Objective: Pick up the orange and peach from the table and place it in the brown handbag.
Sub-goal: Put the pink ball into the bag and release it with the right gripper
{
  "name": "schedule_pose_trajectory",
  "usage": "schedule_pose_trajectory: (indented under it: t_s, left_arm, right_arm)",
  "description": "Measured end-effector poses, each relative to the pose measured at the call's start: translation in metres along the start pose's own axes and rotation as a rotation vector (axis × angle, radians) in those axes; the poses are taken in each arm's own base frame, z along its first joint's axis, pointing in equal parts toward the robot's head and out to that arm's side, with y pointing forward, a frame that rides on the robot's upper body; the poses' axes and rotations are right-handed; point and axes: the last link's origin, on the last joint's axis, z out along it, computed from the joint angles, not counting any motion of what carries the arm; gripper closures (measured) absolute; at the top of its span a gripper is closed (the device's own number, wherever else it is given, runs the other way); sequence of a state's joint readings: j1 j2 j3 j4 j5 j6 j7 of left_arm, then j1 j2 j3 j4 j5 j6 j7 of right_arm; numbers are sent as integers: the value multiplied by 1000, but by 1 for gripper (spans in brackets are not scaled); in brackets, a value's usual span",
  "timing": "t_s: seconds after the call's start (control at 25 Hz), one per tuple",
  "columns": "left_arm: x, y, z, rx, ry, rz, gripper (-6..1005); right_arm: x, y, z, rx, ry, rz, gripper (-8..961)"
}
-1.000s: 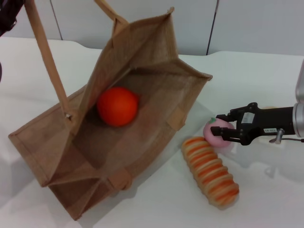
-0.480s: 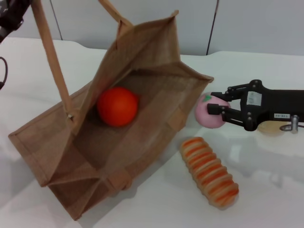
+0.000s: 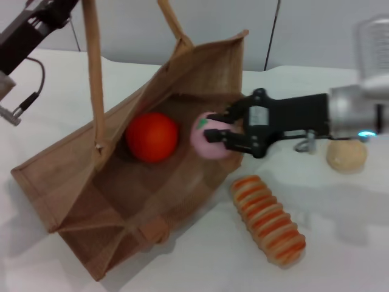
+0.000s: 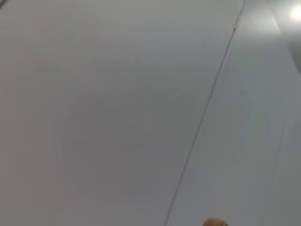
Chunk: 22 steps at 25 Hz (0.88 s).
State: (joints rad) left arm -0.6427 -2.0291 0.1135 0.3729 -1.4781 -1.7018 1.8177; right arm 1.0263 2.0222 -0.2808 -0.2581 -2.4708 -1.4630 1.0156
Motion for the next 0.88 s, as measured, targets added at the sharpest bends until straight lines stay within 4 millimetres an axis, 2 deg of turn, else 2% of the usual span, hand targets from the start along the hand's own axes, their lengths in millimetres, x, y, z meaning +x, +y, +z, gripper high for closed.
schedule_pose_trajectory:
  t_s: [0.08,0.16,0.2,0.44,0.6,0.84,0.88]
  left_arm:
    - [0,1,5,-15,-7,0,880]
    - [0,2,10,-29,-12,-3,880]
    - [0,3,13,-39,-13,-5,880]
    - [0,4,14,-46,-12,-8,880]
    - [-1,5,17,-52,-10,-17,880]
    - [-1,4,15,-46,-6,-14,879]
    - [-1,4,14,-43,-4,-12,879]
  right_arm:
    - [-2,-8,23,27,74,-16,714]
    - [-1,-11,29,45,96,-19,720]
    - [-1,-17,42,84,142,-26,721]
    - [3,-21,65,151,220,-126,726]
    - [4,-17,74,172,200,-206,730]
    - [9,-11,74,209,146,-288,634]
    - [10,-10,73,222,131,-296,586]
